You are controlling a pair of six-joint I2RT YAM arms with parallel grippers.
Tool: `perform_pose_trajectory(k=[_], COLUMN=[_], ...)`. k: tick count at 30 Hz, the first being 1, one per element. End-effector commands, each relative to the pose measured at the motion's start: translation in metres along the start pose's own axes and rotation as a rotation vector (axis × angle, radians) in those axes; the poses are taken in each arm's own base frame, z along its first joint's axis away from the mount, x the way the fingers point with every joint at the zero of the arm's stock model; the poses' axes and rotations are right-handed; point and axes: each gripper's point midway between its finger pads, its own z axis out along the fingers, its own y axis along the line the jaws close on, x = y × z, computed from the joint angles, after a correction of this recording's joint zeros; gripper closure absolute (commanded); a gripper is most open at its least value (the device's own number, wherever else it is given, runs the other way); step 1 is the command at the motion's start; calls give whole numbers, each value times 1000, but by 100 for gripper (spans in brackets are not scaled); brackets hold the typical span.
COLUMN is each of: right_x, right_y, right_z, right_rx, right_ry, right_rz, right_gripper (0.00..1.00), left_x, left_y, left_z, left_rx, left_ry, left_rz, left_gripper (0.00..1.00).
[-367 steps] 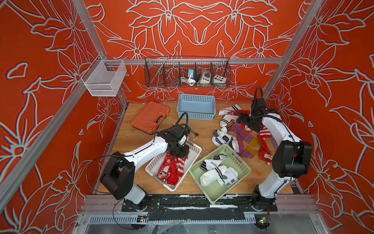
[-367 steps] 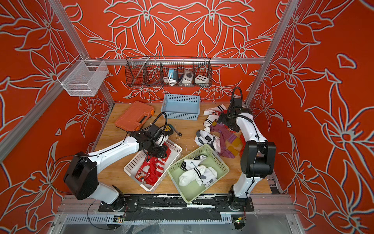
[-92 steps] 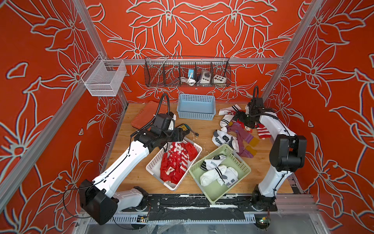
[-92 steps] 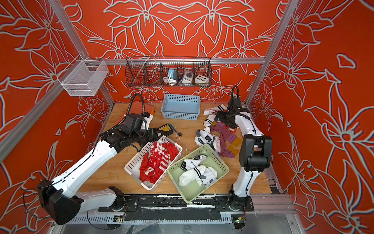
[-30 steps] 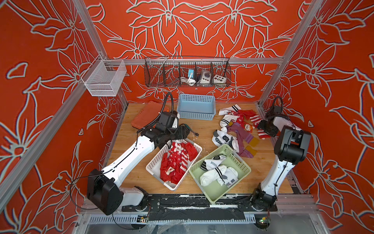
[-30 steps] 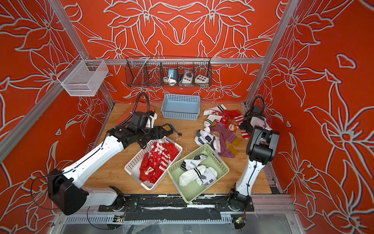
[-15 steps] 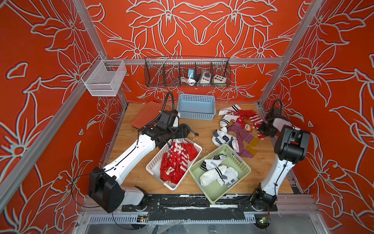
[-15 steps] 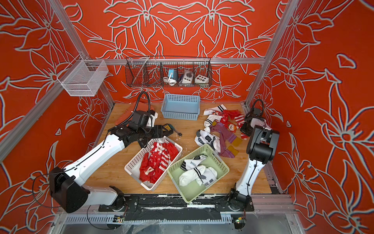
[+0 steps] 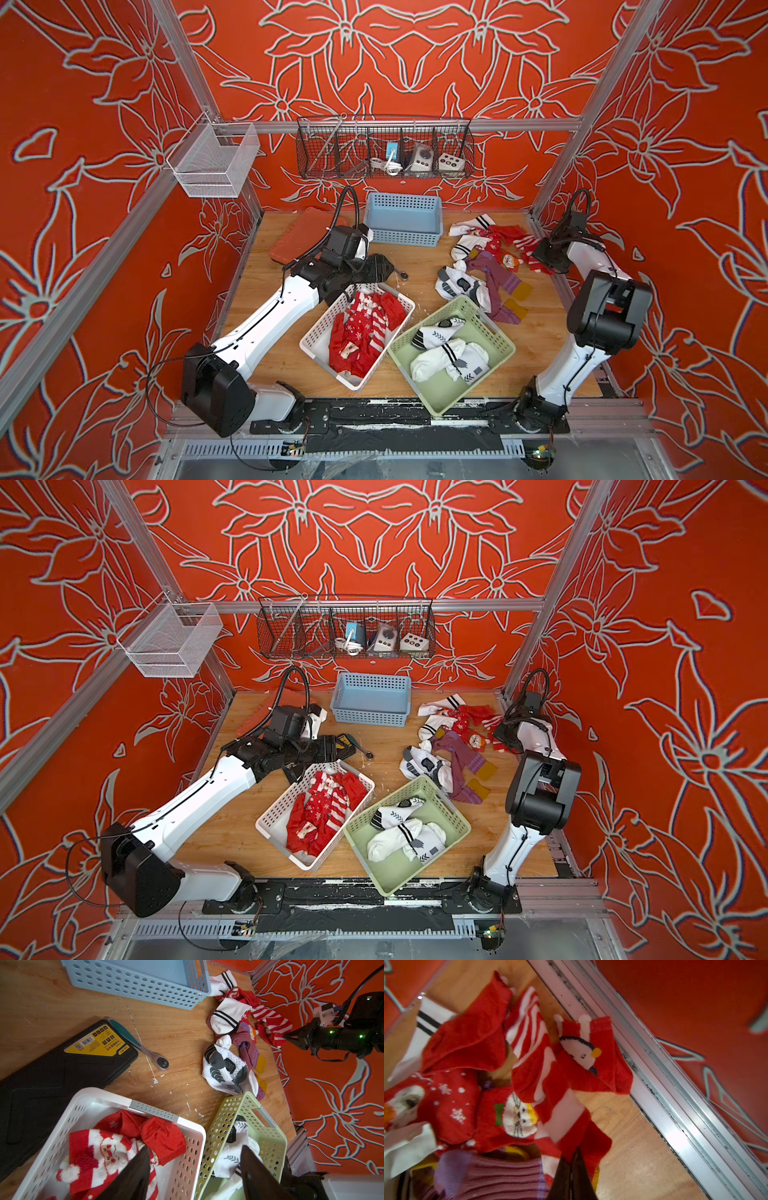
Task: Sort the socks into the basket by color
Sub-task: Pick up the sock from the center of the board.
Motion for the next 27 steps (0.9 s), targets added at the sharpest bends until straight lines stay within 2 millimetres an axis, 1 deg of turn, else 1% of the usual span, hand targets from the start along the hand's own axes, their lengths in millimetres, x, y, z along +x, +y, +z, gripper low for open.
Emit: perform_pose_trajectory(k=[1, 5, 13, 16, 18, 20, 22, 24, 27], right_x=[6, 10, 35, 47, 60, 73, 82, 91, 106], right_y=[27, 50, 99, 121, 134, 143, 151, 164, 181], right_z=[-20, -41, -83, -99, -108, -115, -125, -138, -156], right_rx=[-71, -141, -290, -371, -434, -478, -521, -588, -673], right_ry=[-20, -47, -71, -58, -46, -27, -14, 1, 24], right_rz=[-17, -44, -120, -149, -165, -180, -205, -235, -289], right_gripper=[100, 100, 100, 100, 100, 100, 100, 100, 100], left_x=[-8, -6, 2, 7, 9, 12, 12, 13, 12], left_y=[-20, -29, -40, -44, -45, -46, -47, -48, -57], left_z=[-12, -13, -14, -15, -17, -17, -18, -17, -16], left_rx=[95, 143, 178, 185, 188, 188, 188, 192, 220], left_ry=[-38, -33, -29, -25, -27, -28, -34, -38, -45], left_rz=[43, 56, 78, 91, 95, 96, 100, 106, 124], left_gripper=[32, 30, 30, 29, 28, 28, 28, 26, 25])
